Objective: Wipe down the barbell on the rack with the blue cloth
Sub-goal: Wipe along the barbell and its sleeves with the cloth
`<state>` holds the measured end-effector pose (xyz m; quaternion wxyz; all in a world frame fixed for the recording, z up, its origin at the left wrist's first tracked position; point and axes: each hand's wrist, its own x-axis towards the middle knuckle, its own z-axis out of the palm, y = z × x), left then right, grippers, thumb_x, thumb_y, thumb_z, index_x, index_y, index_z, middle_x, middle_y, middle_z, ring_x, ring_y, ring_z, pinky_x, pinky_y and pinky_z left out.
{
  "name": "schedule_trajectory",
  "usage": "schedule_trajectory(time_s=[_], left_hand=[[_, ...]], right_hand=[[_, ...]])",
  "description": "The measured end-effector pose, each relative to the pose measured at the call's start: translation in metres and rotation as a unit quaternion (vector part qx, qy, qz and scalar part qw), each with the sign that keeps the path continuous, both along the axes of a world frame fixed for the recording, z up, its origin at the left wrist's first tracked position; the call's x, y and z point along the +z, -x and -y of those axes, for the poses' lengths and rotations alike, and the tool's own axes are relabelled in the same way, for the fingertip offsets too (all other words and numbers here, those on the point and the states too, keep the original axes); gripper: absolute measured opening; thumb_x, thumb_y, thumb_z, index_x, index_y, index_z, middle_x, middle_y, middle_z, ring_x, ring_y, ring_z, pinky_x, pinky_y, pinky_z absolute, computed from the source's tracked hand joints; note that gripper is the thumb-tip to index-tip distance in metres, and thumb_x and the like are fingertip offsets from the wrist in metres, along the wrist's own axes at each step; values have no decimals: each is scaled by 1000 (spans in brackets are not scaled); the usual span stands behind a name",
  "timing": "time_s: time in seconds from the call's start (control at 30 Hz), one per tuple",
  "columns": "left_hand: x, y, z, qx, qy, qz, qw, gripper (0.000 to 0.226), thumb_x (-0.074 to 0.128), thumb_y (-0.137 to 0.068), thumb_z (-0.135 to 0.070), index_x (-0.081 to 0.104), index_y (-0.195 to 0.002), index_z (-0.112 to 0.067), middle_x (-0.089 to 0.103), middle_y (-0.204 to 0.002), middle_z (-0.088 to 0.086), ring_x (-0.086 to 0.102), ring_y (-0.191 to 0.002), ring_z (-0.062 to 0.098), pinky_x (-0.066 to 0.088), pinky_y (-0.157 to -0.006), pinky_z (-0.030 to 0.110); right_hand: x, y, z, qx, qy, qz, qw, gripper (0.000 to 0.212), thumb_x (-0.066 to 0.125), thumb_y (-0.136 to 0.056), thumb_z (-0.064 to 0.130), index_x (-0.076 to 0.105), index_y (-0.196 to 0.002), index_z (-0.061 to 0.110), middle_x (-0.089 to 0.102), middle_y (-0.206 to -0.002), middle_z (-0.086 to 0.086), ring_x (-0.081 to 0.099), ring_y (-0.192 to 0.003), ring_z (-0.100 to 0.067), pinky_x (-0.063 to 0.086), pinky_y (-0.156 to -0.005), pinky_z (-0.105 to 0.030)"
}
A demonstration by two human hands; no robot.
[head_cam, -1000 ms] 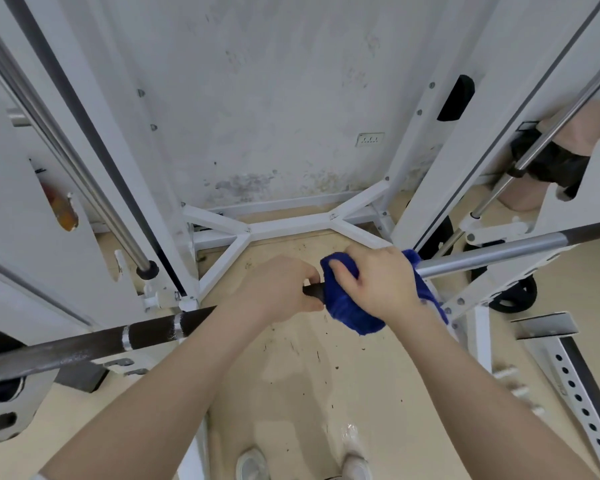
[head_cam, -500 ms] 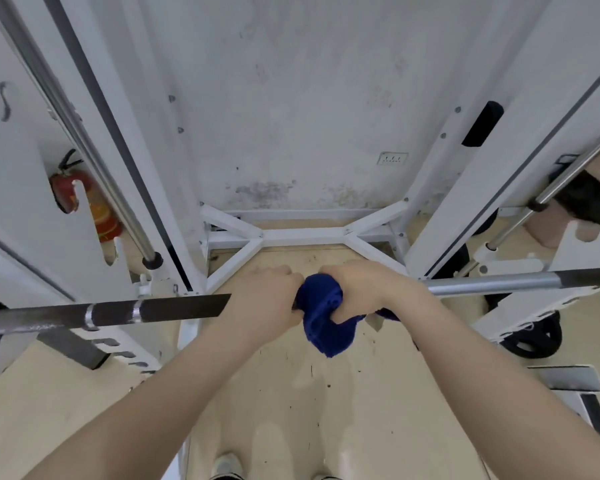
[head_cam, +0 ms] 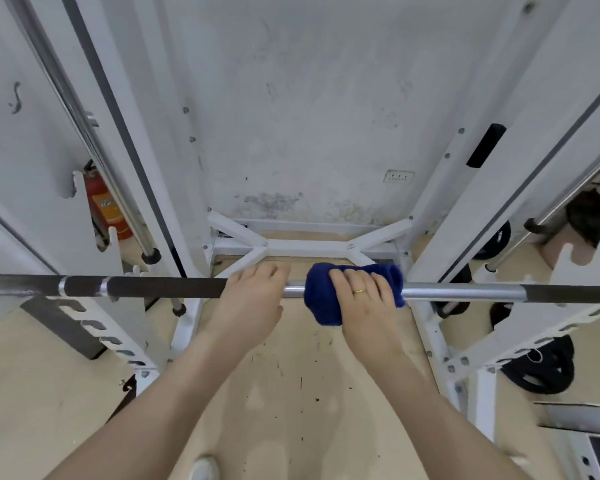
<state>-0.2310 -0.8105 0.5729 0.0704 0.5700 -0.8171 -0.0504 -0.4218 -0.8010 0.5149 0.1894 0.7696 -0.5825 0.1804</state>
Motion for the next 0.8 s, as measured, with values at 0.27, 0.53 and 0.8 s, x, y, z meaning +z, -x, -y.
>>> schedule_trajectory(time_s=[0.27,0.53,0.8], left_hand=[[-6,19,3,42,39,-24,998,20,51,-90,-23,61,-107,-16,61,-103,0,57,-95,24,30,-75,28],[-7,23,-1,59,43,-35,997,15,65,-84,-18,67,-97,-12,65,-89,6,61,-81,29,39,-71,33],[-7,20,0,57,52,-51,996,18,63,-85,-19,66,-102,-13,65,-92,5,61,-82,27,39,-70,31]], right_hand=[[46,16,31,-44,-290,-44,955,26,58,-72,40,51,-94,27,59,-79,11,59,-76,-17,36,-72,-35],[77,23,79,15,-698,167,696,30,80,-64,22,68,-91,21,70,-100,-3,65,-93,-26,55,-85,-43],[22,14,28,11,-158,-54,986,22,65,-55,9,58,-73,18,56,-61,3,55,-57,-21,45,-65,-29]])
